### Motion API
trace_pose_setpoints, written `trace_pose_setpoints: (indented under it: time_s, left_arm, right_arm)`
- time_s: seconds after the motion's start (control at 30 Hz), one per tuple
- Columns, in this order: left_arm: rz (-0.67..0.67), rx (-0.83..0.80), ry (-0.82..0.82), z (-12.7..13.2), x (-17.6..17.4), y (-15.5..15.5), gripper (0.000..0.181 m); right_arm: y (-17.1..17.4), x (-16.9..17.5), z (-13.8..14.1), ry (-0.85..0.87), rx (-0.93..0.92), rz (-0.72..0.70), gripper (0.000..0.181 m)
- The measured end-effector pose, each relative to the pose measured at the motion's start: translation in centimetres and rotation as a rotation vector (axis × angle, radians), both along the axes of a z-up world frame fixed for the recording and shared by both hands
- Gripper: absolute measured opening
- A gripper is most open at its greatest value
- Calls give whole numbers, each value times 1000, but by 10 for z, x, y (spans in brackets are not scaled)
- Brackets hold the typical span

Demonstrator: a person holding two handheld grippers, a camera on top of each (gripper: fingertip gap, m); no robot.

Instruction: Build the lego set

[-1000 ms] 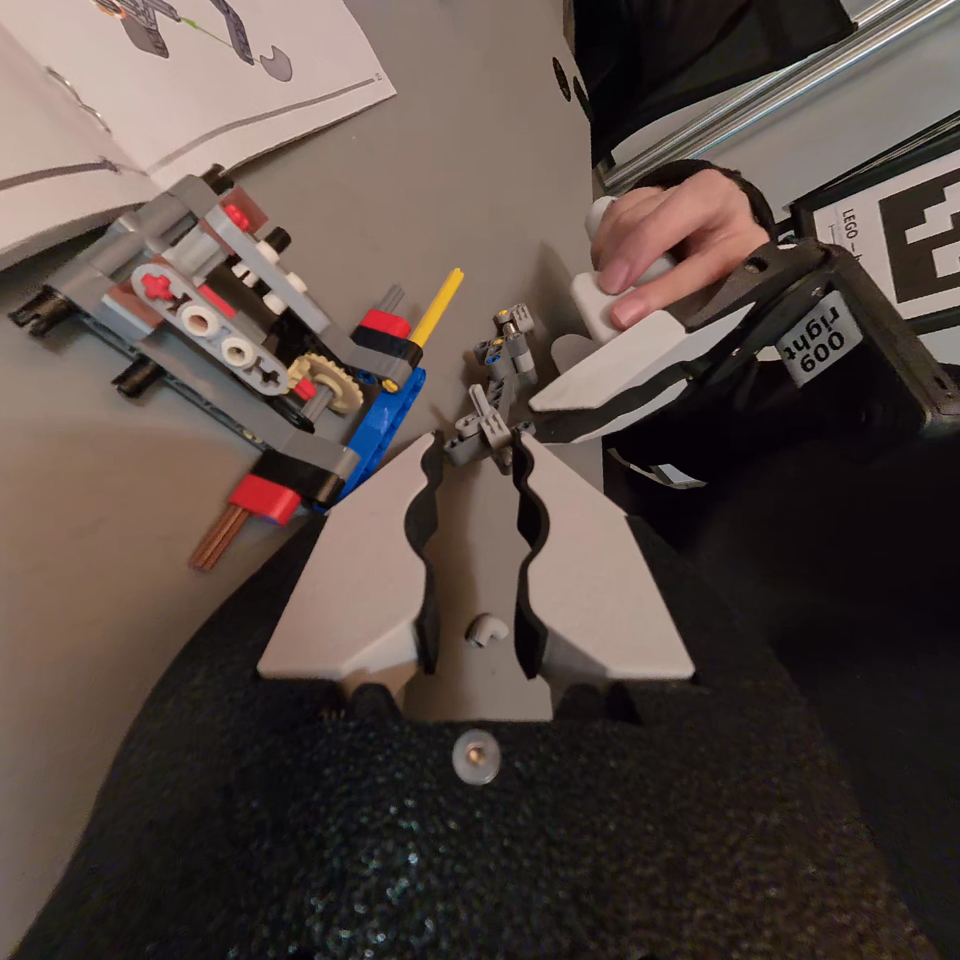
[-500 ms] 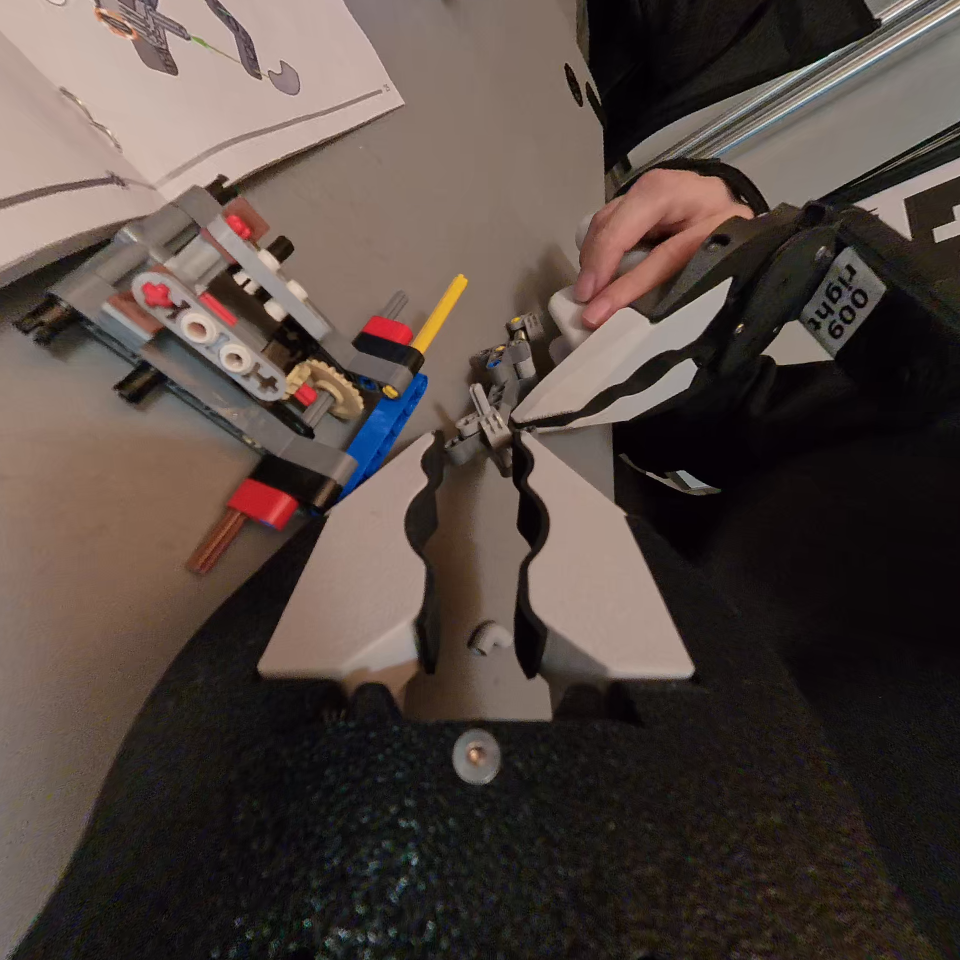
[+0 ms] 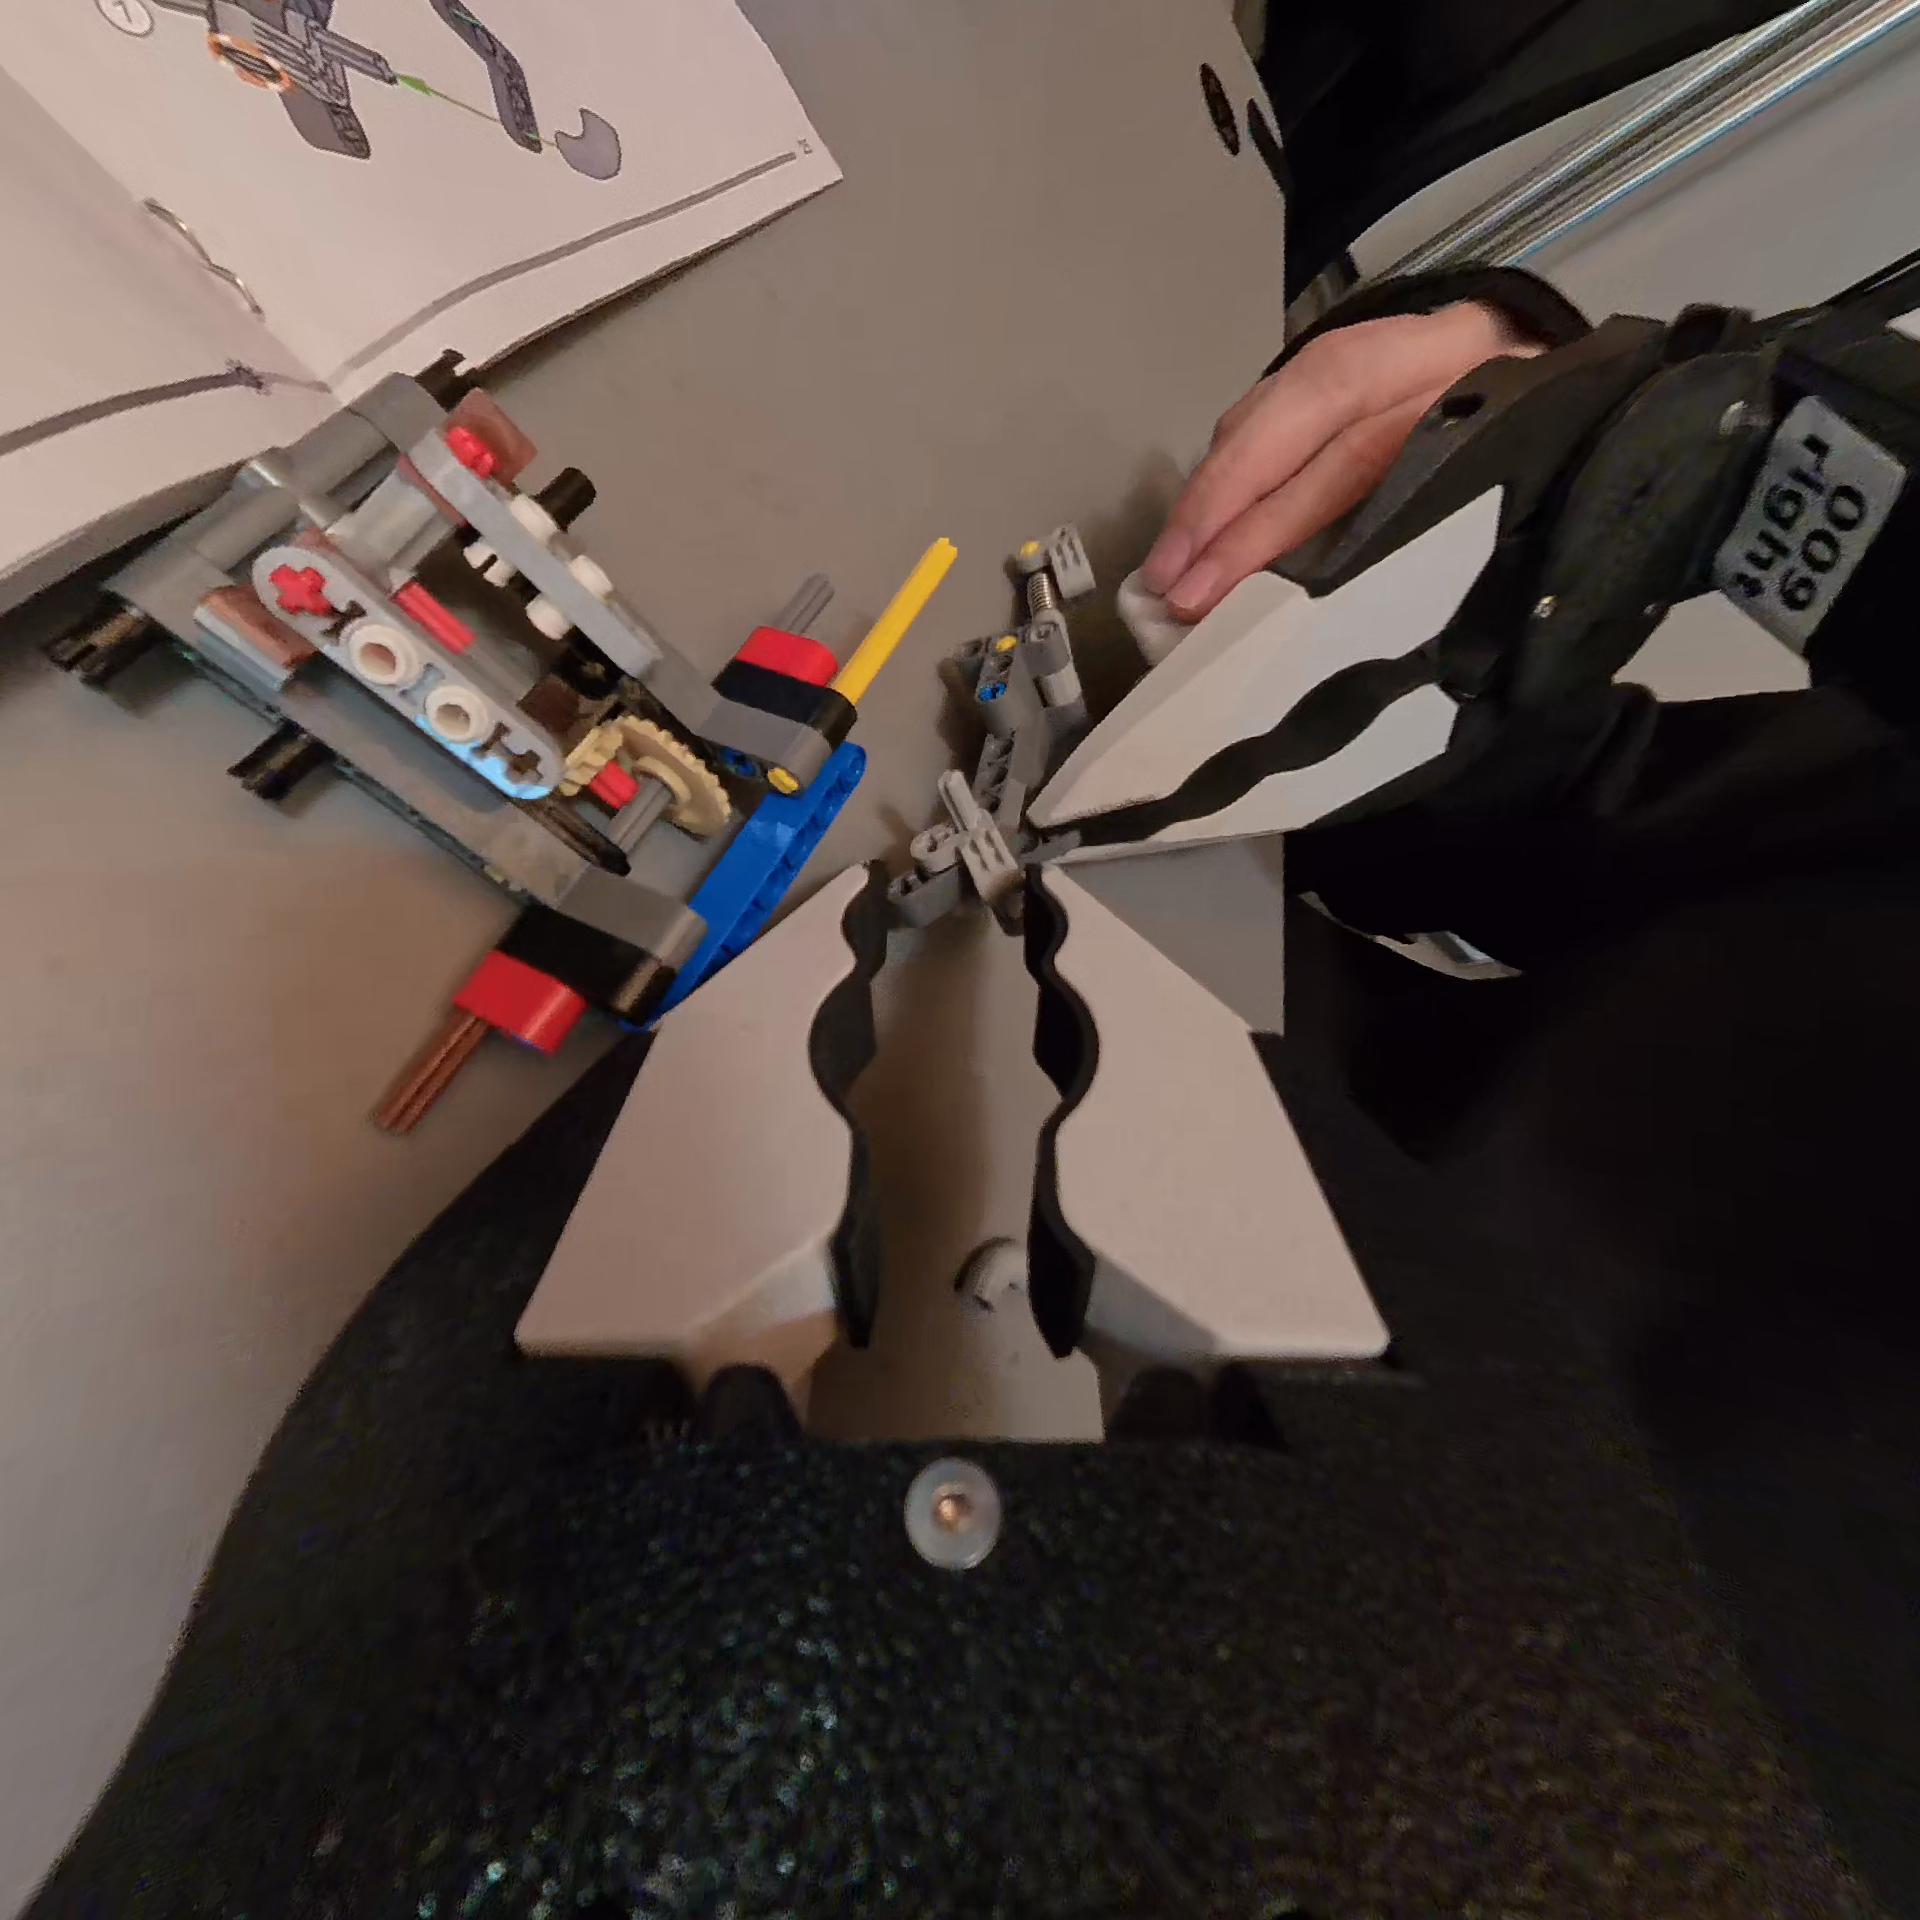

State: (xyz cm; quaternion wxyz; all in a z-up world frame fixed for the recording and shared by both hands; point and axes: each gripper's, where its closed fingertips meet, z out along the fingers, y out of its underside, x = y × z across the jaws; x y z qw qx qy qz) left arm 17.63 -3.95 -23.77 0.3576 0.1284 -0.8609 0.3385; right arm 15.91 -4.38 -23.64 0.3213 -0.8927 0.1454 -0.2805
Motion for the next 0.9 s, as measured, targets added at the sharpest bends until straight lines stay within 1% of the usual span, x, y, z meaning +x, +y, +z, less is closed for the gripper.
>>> trace_pose_setpoints:
  time_s: [0.1, 0.47, 0.67, 0.9]
  left_arm:
    - [1, 16, -31, -2, 0, 0, 23]
    - [23, 35, -55, -2, 1, -2, 23]
    - [33, 36, -75, -3, 1, -2, 23]
    - [50, 32, -79, -3, 2, -3, 23]
  right_arm:
    - [-1, 0, -1, -13, -55, -2, 2]
    - [-3, 2, 3, -66, -233, -2, 2]
    - [0, 3, 8, -92, -246, 3, 2]
    - [3, 3, 8, -100, -240, -7, 2]
